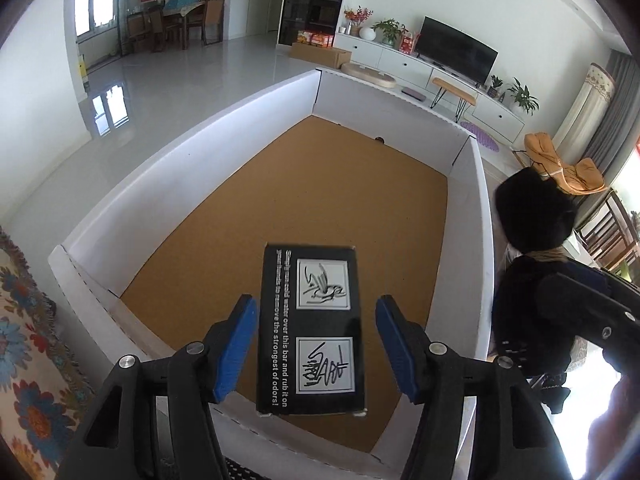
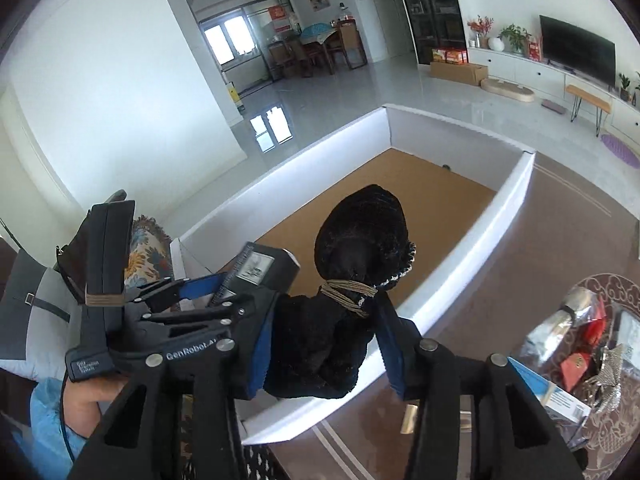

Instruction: Organize objects

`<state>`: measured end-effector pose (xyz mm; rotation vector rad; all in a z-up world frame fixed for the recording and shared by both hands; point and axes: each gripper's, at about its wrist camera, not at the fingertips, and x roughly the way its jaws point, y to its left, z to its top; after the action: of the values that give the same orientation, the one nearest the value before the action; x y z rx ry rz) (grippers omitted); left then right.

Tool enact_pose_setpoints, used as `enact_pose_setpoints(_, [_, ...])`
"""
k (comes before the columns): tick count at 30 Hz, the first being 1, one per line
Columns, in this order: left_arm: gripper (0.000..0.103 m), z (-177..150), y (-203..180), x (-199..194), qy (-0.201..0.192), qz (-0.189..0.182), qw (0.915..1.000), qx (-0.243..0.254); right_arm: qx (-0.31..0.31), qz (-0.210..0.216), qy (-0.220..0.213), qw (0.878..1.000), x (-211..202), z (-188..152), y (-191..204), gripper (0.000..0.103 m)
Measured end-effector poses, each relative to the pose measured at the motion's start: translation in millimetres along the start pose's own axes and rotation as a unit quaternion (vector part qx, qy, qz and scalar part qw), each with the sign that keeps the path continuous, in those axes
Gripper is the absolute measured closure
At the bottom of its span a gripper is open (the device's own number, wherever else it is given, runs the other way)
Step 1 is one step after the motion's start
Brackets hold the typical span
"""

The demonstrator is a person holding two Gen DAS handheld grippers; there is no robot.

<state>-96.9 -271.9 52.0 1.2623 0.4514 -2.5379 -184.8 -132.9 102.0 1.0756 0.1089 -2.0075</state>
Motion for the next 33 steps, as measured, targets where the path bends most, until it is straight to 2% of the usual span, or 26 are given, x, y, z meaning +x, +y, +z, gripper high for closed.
enact_pose_setpoints(3, [0.028, -6, 0, -12, -0.027, 0.012, 0.9995, -0.007, 0.011, -0.003, -0.005, 1.0, 10, -4, -2, 0.038])
enact_pose_setpoints(5, [0.028, -13, -3, -23, -0.046, 0.012, 0.9988, -0.01, 0.015, -0.015, -0.019, 1.0, 0, -16, -10, 0.03])
enact_pose_setpoints(7, [0.028, -25, -15, -38, -0.061, -0.005, 0.9981, -0.004, 0.009, -0.056, -0.043, 0.997, -18, -36, -26, 0.016])
enact_pose_setpoints(10, [0.027, -50, -55, -60, -0.078, -0.061, 0.9948, 0.024, 0.003, -0.128, -0.075, 0.989, -53, -79, -57, 0.014])
enact_pose_setpoints(12, [0.027, -76, -90, -72, -0.08, -0.107, 0.9895, 0.055, 0.011, -0.184, -0.086, 0.979, -78, -112, -82, 0.013])
enact_pose_setpoints(13, [0.026, -90, -109, -75, -0.078, -0.131, 0.9858, 0.071, 0.018, -0.212, -0.087, 0.973, -90, -129, -98, 0.012])
enact_pose_setpoints(15, [0.016, -118, -144, -76, -0.069, -0.17, 0.9779, 0.101, 0.039, -0.268, -0.085, 0.959, -108, -162, -128, 0.011])
enact_pose_setpoints(17, [0.014, -145, -175, -66, -0.054, -0.194, 0.9711, 0.128, 0.062, -0.314, -0.07, 0.945, -123, -191, -161, 0.011])
enact_pose_setpoints(19, [0.014, -168, -201, -48, -0.023, -0.192, 0.9669, 0.166, 0.091, -0.341, -0.045, 0.935, -137, -222, -187, 0.011])
enact_pose_setpoints(21, [0.014, -186, -215, -31, -0.008, -0.179, 0.965, 0.191, 0.118, -0.352, -0.032, 0.928, -146, -247, -205, 0.011])
enact_pose_setpoints(24, [0.014, -198, -218, -12, 0.004, -0.163, 0.9662, 0.199, 0.152, -0.359, -0.03, 0.92, -156, -276, -215, 0.011])
enact_pose_setpoints(29, [0.014, -199, -203, 11, 0.01, -0.129, 0.9741, 0.185, 0.186, -0.348, -0.012, 0.919, -144, -289, -220, 0.011])
enact_pose_setpoints(33, [0.014, -198, -192, 26, 0.017, -0.104, 0.9776, 0.182, 0.185, -0.352, -0.016, 0.918, -142, -288, -217, 0.008])
